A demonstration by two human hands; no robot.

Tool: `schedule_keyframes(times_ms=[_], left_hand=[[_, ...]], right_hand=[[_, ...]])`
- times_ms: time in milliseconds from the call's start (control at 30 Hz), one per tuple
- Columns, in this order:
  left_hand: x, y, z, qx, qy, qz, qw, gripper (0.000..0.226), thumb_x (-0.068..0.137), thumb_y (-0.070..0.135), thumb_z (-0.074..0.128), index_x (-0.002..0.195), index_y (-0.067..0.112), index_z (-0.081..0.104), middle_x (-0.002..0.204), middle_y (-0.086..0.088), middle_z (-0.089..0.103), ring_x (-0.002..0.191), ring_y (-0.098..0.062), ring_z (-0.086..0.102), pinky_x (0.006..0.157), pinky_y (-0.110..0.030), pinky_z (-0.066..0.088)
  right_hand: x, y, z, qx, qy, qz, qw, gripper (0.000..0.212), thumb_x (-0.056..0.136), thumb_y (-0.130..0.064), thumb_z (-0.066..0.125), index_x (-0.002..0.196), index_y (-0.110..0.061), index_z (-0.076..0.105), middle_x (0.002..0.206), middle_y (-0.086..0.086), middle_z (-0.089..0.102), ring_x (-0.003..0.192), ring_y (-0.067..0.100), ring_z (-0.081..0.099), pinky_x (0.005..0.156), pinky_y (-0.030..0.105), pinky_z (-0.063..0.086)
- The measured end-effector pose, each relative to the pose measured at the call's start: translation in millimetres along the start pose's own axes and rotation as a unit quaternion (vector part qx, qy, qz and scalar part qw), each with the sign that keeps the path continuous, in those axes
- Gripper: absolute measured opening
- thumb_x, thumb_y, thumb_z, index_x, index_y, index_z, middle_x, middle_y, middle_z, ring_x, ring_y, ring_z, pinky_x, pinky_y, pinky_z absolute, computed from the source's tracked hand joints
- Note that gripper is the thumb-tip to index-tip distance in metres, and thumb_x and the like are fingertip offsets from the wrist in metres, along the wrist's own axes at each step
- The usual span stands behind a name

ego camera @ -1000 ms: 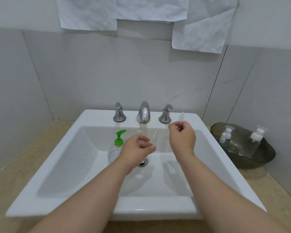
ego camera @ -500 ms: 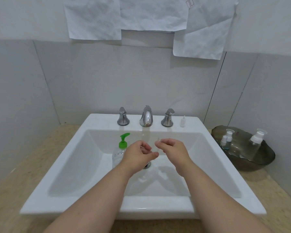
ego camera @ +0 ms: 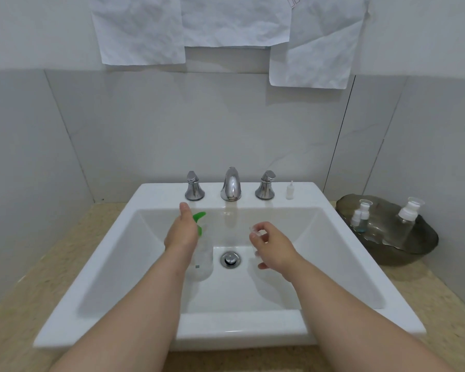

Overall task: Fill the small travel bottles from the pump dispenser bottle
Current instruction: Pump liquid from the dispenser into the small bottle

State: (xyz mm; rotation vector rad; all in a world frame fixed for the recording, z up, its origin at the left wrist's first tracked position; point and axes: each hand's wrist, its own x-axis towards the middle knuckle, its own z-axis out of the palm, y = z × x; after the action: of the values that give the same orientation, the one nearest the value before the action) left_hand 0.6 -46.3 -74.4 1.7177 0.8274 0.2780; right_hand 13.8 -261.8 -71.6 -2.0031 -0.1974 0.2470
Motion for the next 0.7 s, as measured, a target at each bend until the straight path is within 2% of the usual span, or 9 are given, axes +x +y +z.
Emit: schedule_keyframes(times_ms=[67,133,200,300,400,533,600,700], left_hand=[[1,-1,6,-0.031,-0.065,0.016,0.997,0.075,0.102,0.072,0.019,0.084,0.021,0.070,0.103,-0.010,0.070,0.085,-0.026,0.058,0.087,-0.036,0.046],[0,0,12,0.030,-0.093,0.038,0.994,0.078,0.103,0.071,0.020,0.069,0.017,0.065,0.098,-0.012,0.069,0.078,-0.026,0.054,0.081,-0.037,0.044],[2,5,17,0.086,-0.115,0.054,0.988,0.080,0.104,0.067,0.019,0.062,0.012,0.060,0.097,-0.019,0.071,0.072,-0.027,0.053,0.082,-0.039,0.048],[4,15,20,0.165,-0.164,0.078,0.969,0.086,0.103,0.068,0.012,0.061,0.010,0.059,0.101,-0.021,0.076,0.066,-0.027,0.054,0.072,-0.036,0.046],[3,14,23,0.232,-0.179,0.102,0.951,0.093,0.098,0.076,0.007,0.060,0.011,0.061,0.089,-0.016,0.078,0.069,-0.027,0.059,0.079,-0.037,0.050],[-1,9,15,0.220,-0.188,0.112,0.951,0.094,0.098,0.077,0.007,0.065,0.009,0.063,0.088,-0.015,0.077,0.073,-0.026,0.059,0.074,-0.035,0.046],[0,6,11,0.193,-0.206,0.111,0.953,0.090,0.099,0.074,0.012,0.063,0.010,0.064,0.093,-0.018,0.076,0.079,-0.028,0.059,0.081,-0.037,0.046],[-2,3,7,0.185,-0.228,0.126,0.947,0.080,0.101,0.064,0.020,0.062,0.011,0.065,0.101,-0.021,0.074,0.083,-0.027,0.057,0.089,-0.037,0.046]], right_hand=[[1,0,1,-0.004,-0.003,-0.011,1.000,0.018,0.105,-0.026,0.054,0.120,-0.018,0.058,0.090,0.003,0.055,0.085,0.020,0.058,0.064,0.032,0.061],[2,0,2,-0.006,-0.007,-0.012,1.000,0.019,0.104,-0.025,0.055,0.121,-0.016,0.058,0.089,0.002,0.055,0.081,0.020,0.058,0.072,0.035,0.061],[4,1,3,0.003,-0.010,0.004,1.000,0.022,0.104,-0.027,0.056,0.122,-0.016,0.056,0.092,0.001,0.056,0.080,0.019,0.059,0.077,0.037,0.061],[5,3,3,0.026,-0.015,0.026,0.999,0.027,0.098,-0.030,0.065,0.120,-0.018,0.055,0.096,-0.002,0.061,0.080,0.018,0.062,0.079,0.037,0.060],[9,8,1,0.000,-0.038,0.030,0.999,0.036,0.089,-0.016,0.074,0.120,-0.021,0.055,0.097,-0.001,0.065,0.079,0.019,0.062,0.080,0.037,0.059],[13,12,1,-0.031,-0.062,0.045,0.997,0.032,0.082,0.005,0.071,0.104,-0.015,0.060,0.092,-0.001,0.067,0.077,0.021,0.062,0.079,0.040,0.059],[13,13,2,-0.045,-0.066,0.046,0.996,0.029,0.080,0.006,0.072,0.095,-0.016,0.062,0.089,-0.001,0.069,0.076,0.021,0.062,0.080,0.041,0.060],[10,12,2,-0.059,-0.072,0.029,0.995,0.027,0.081,0.001,0.075,0.093,-0.021,0.065,0.088,0.000,0.068,0.073,0.021,0.061,0.078,0.039,0.060]])
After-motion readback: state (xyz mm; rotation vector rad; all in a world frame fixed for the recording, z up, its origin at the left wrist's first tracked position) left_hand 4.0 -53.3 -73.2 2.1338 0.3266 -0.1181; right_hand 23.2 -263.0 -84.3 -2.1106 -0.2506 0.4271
